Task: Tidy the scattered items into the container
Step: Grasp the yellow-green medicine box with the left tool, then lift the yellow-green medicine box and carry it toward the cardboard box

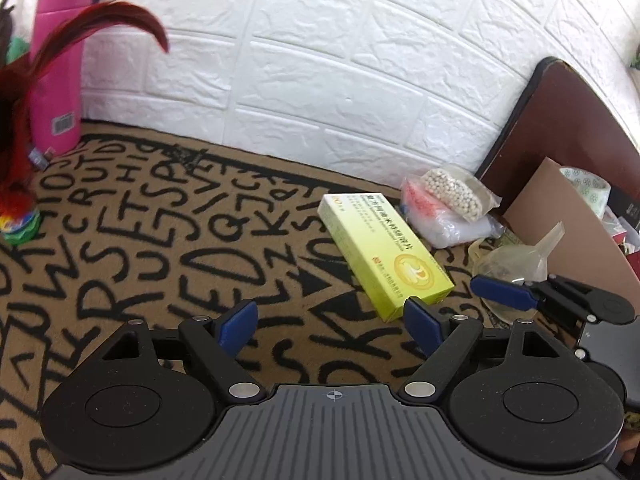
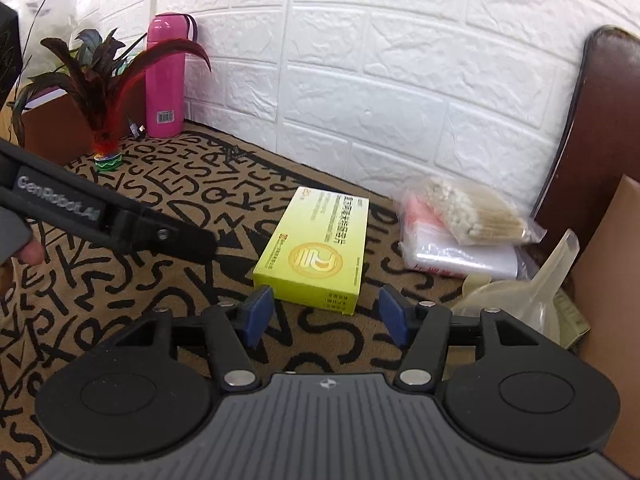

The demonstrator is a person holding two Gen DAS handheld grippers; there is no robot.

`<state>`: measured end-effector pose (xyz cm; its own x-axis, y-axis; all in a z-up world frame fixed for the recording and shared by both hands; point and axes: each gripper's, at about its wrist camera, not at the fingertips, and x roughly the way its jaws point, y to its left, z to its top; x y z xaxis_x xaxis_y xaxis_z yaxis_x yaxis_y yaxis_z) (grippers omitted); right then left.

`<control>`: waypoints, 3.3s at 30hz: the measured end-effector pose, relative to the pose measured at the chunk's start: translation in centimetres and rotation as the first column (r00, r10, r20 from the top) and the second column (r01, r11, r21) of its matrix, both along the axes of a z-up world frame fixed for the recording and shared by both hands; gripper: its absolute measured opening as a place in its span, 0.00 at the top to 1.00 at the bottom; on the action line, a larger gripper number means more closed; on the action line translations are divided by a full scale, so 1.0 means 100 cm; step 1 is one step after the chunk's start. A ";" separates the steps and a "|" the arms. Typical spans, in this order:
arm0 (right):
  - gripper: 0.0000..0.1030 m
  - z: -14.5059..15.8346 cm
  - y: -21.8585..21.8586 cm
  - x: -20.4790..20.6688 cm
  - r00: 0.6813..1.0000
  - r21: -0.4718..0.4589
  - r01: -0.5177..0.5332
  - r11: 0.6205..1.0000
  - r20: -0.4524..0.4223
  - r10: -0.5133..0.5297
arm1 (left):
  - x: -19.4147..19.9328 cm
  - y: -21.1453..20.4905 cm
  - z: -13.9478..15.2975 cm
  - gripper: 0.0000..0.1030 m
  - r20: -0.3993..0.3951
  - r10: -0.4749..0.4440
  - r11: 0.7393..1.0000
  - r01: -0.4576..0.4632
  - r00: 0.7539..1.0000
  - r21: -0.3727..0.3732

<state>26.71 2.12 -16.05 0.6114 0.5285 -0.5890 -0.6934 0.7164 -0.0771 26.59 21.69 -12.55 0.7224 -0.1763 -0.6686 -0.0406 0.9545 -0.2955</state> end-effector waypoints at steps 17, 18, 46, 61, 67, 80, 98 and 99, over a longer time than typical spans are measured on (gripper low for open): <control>0.40 -0.018 0.009 0.025 0.996 0.025 -0.084 0.996 -0.041 0.085 | 0.060 -0.034 -0.025 0.33 -0.017 -0.218 0.976 0.219 0.976 0.021; 0.40 -0.018 0.009 0.023 0.996 0.021 -0.083 0.996 -0.036 0.084 | 0.058 -0.037 -0.024 0.34 -0.017 -0.219 0.975 0.219 0.976 0.034; 0.27 0.002 -0.114 -0.205 0.991 0.042 -0.042 0.998 -0.128 0.047 | -0.164 -0.095 -0.005 0.17 -0.099 -0.331 0.942 0.335 0.938 0.025; 0.25 -0.007 -0.101 -0.182 0.985 0.037 -0.107 0.994 -0.131 0.111 | -0.136 -0.103 -0.015 0.31 -0.117 -0.383 0.921 0.388 0.916 0.019; 0.25 -0.013 -0.094 -0.181 0.980 0.034 -0.134 0.990 -0.143 0.137 | -0.135 -0.107 -0.016 0.33 -0.113 -0.409 0.910 0.414 0.905 0.021; 0.27 -0.009 -0.098 -0.198 0.986 0.053 -0.080 0.995 -0.146 0.087 | -0.157 -0.124 -0.008 0.38 -0.115 -0.417 0.903 0.425 0.902 0.060; 0.27 0.088 -0.188 -0.176 0.990 0.109 0.120 0.987 0.058 -0.127 | -0.126 -0.231 0.092 0.38 0.103 -0.531 0.846 0.519 0.841 0.123; 0.27 0.094 -0.194 -0.171 0.988 0.122 0.132 0.984 0.062 -0.140 | -0.122 -0.237 0.099 0.38 0.120 -0.532 0.846 0.520 0.839 0.118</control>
<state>9.57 -17.29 -6.63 0.7197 0.5006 -0.4810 -0.5850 0.8104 -0.0319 14.42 -2.02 -2.70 0.6238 -0.5087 -0.5934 0.5103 0.8401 -0.1838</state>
